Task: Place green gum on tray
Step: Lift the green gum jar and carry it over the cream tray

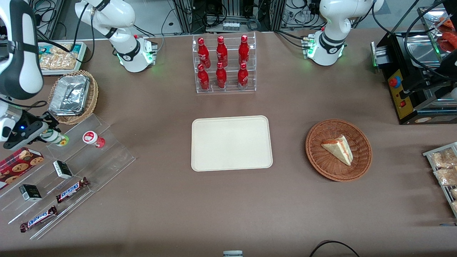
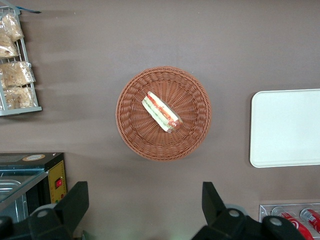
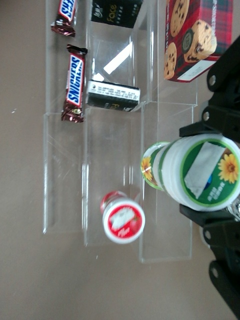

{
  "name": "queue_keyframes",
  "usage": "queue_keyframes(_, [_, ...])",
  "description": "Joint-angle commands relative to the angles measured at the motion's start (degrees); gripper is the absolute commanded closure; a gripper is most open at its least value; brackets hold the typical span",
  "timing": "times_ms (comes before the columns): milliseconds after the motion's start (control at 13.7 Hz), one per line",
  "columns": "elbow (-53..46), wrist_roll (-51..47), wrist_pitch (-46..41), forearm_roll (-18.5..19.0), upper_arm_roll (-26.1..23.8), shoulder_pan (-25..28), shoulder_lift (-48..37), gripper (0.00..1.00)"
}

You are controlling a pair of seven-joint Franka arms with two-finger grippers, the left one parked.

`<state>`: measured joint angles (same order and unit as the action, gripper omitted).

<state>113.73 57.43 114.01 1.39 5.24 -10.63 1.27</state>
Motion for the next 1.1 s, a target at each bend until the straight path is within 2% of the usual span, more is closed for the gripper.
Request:
queue_keyframes(0, [-4.91, -2.66, -5.98, 0.45, -0.14, 1.92, 0.05, 1.00])
queue_keyframes(146, [-5.27, -5.20, -6.34, 0.19, -0.23, 2.72, 0.05, 1.00])
queue_keyframes(439, [-5.88, -12.84, -6.78, 0.28, -0.23, 8.07, 0.31, 1.00])
queue_keyframes(1024, [-6.23, -42.89, -7.49, 0.10, -0.23, 25.20, 2.50, 1.00])
